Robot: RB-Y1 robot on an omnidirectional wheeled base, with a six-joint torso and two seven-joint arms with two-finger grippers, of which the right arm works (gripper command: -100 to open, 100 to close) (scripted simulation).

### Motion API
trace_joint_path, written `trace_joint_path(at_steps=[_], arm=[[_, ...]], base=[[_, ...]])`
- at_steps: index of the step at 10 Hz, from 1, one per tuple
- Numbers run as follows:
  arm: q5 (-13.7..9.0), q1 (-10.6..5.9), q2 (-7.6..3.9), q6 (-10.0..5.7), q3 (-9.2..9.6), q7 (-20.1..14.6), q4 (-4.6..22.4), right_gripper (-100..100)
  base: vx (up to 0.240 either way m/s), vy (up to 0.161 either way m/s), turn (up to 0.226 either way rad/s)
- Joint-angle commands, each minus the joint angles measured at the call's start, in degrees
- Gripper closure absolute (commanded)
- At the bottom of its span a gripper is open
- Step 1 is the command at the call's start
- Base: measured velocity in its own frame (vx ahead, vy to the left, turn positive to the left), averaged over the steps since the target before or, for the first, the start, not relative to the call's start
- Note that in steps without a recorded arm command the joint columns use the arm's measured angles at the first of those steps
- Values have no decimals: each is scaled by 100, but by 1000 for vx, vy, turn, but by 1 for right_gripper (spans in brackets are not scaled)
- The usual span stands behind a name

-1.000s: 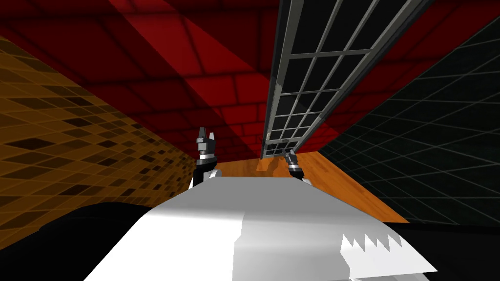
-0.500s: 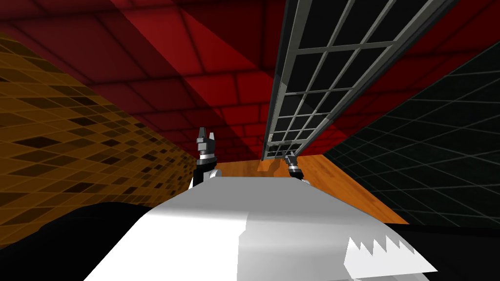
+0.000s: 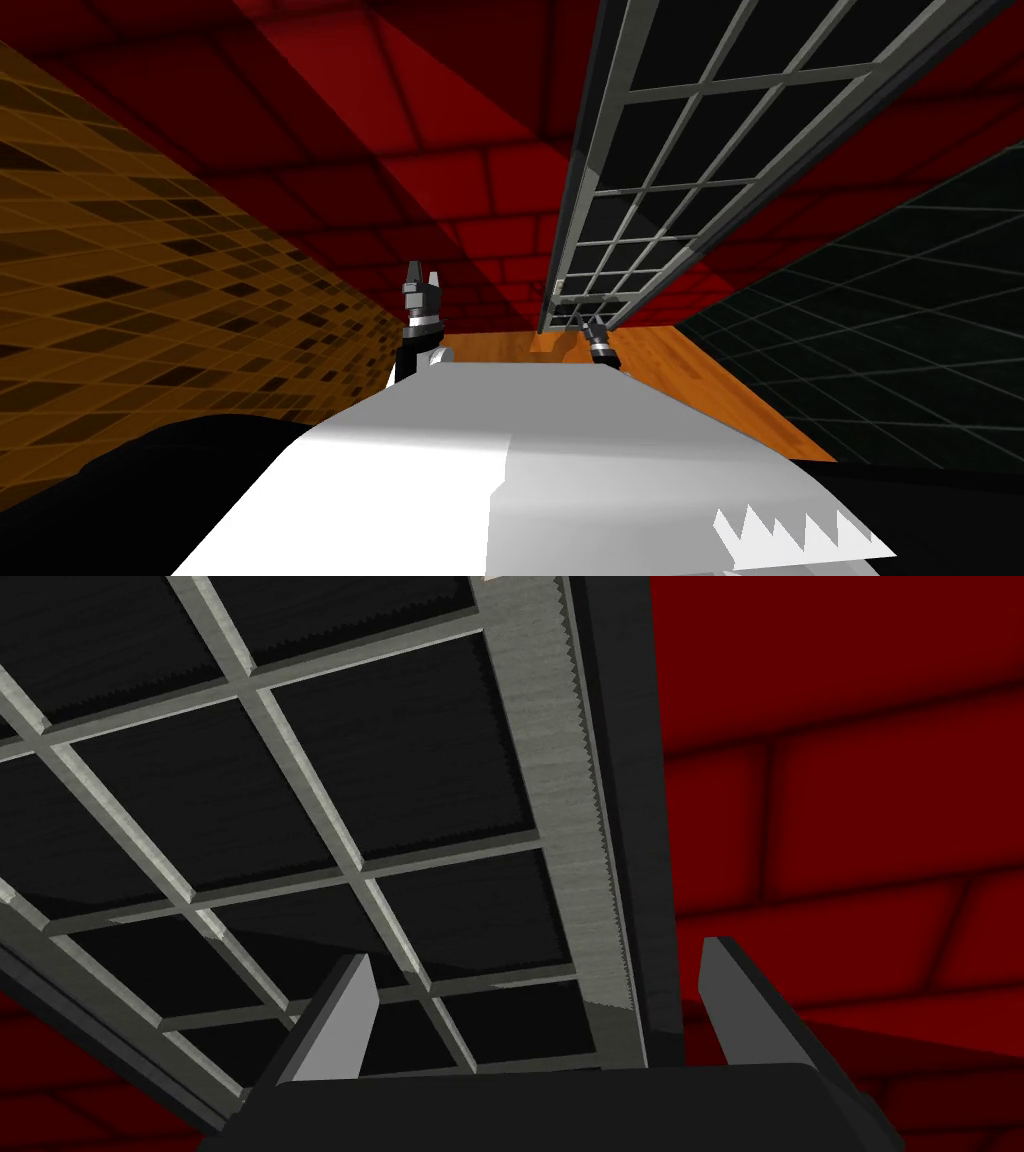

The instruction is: Pull the door open

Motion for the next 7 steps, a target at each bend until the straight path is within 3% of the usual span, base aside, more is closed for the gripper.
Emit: trace_joint_path(at_steps=[1, 7], arm=[[73, -60, 26, -43, -82, 182, 204, -100], [309, -268, 119, -196, -361, 752, 896, -100]], base=[[89, -30, 87], [94, -31, 77]])
